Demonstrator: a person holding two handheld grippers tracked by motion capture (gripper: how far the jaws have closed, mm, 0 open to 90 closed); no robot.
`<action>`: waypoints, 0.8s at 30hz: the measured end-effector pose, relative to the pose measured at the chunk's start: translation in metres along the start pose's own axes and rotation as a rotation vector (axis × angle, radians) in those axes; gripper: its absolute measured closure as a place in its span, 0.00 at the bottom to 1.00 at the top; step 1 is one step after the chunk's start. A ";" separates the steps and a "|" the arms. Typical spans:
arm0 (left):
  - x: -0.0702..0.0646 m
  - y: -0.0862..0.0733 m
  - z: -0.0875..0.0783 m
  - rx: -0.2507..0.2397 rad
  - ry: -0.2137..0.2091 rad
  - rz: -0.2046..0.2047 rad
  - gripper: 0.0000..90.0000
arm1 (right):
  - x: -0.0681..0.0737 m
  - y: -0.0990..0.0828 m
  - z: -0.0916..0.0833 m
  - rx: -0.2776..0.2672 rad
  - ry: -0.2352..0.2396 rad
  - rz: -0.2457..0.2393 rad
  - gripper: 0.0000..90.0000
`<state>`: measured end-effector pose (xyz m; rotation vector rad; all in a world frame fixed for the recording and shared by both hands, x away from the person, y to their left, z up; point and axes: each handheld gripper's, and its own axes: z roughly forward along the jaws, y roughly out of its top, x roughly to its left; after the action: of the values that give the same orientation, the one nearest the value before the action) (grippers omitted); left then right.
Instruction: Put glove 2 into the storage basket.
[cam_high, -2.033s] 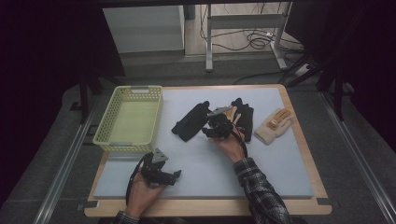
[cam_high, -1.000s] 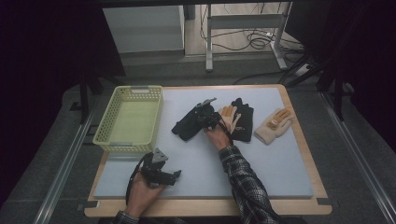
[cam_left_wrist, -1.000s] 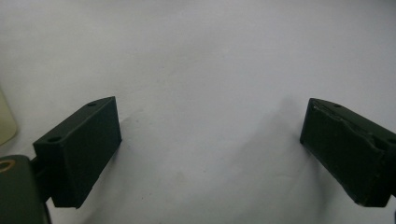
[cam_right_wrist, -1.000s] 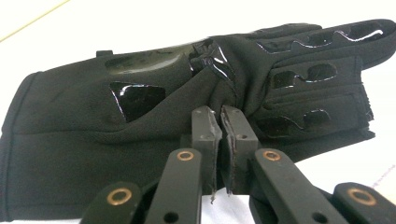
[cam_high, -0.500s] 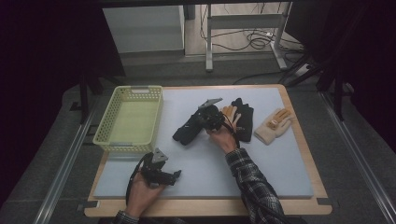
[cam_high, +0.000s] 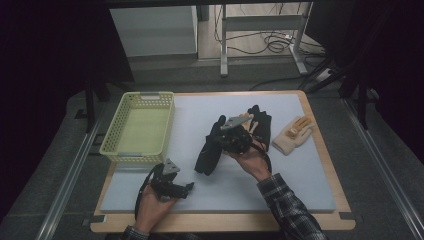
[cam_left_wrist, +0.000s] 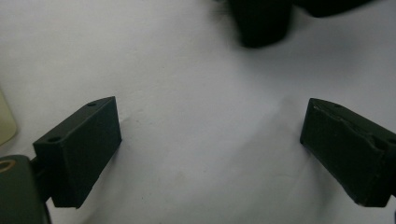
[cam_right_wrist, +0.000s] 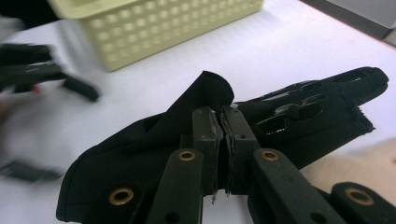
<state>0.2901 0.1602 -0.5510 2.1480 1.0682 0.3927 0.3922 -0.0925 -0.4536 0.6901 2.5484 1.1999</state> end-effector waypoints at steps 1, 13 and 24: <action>0.000 0.000 0.000 0.000 0.000 0.000 0.06 | 0.003 -0.003 -0.005 -0.006 0.016 -0.001 0.94; -0.001 0.000 0.000 -0.005 0.000 -0.008 0.06 | 0.031 -0.067 -0.053 -0.013 0.190 0.001 0.94; 0.000 0.000 0.000 0.000 0.000 -0.002 0.06 | 0.012 -0.109 -0.056 0.014 0.038 0.091 0.68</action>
<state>0.2901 0.1600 -0.5511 2.1463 1.0705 0.3913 0.3253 -0.1838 -0.5030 0.8013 2.5838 1.2364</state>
